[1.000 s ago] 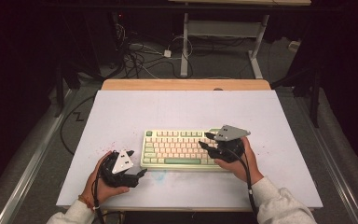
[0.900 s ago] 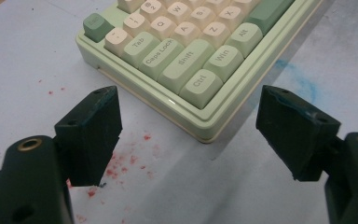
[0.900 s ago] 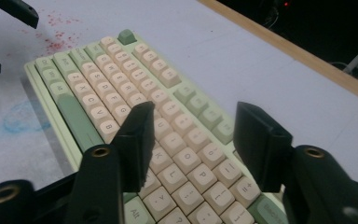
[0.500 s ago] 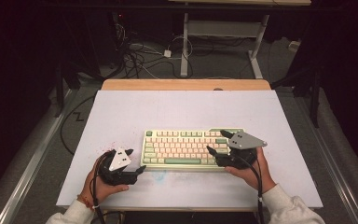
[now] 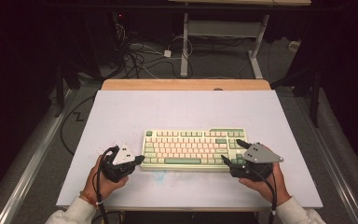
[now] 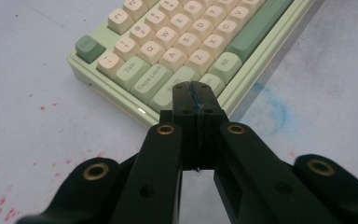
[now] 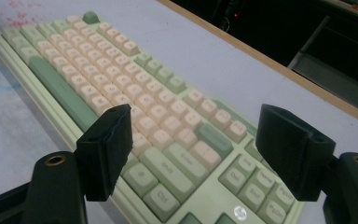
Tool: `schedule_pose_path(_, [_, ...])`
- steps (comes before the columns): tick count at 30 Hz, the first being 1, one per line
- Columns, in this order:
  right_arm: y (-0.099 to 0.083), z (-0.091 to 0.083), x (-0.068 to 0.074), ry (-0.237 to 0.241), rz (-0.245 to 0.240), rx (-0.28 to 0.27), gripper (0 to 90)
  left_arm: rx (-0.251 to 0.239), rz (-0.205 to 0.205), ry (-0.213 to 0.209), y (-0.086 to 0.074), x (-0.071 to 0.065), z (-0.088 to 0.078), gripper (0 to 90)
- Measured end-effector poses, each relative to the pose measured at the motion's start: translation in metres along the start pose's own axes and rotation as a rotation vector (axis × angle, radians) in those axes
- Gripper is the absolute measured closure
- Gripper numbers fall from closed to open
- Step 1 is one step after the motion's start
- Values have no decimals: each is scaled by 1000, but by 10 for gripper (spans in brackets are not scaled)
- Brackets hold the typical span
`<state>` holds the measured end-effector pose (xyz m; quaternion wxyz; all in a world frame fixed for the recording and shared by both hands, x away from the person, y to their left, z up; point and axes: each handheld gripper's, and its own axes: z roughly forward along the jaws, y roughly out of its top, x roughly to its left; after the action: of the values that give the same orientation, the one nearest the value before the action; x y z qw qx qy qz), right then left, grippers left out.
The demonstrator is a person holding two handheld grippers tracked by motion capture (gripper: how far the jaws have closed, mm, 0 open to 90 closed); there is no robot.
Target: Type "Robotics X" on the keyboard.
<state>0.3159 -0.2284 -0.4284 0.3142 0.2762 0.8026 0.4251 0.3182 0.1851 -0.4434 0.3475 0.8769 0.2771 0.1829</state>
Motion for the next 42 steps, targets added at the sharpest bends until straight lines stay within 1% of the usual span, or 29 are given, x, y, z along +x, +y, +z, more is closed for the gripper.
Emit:
schedule_pose_path(1, [0, 0, 0, 0, 0, 0, 272, -2, -2, -11, 3, 0, 1, 877])
schedule_pose_path(2, [-3, -3, 1, -6, -3, 14, 272, -2, -7, -25, 6, -1, 2, 877])
schedule_pose_path(7, [-10, -9, 4, -4, 3, 21, 272, 10, 20, -44, 25, -5, 10, 877])
schedule_pose_path(9, [-12, -10, 6, 7, 0, 28, 272, 18, 33, -50, 32, -7, 15, 877])
schedule_pose_path(13, [-14, -12, 8, 12, 3, 31, 272, 19, 46, -73, 44, -9, 24, 877])
schedule_pose_path(16, [-15, -13, 9, 16, 4, 32, 272, 35, 73, -94, 55, -12, 33, 876])
schedule_pose_path(18, [-15, -14, 9, 15, -3, 32, 272, 37, 89, -101, 61, -14, 39, 876])
schedule_pose_path(20, [-16, -14, 8, 17, -1, 32, 272, 52, 110, -105, 67, -17, 45, 877])
schedule_pose_path(23, [-17, -12, 8, 23, -3, 38, 272, 61, 121, -118, 75, -19, 54, 877])
schedule_pose_path(27, [-17, -10, 10, 37, -7, 50, 277, 82, 141, -128, 83, -22, 66, 876])
schedule_pose_path(31, [-17, -8, 11, 45, -10, 52, 278, 97, 148, -135, 89, -25, 76, 876])
schedule_pose_path(42, [-19, -4, 14, 58, -20, 68, 278, 120, 163, -144, 96, -29, 92, 872])
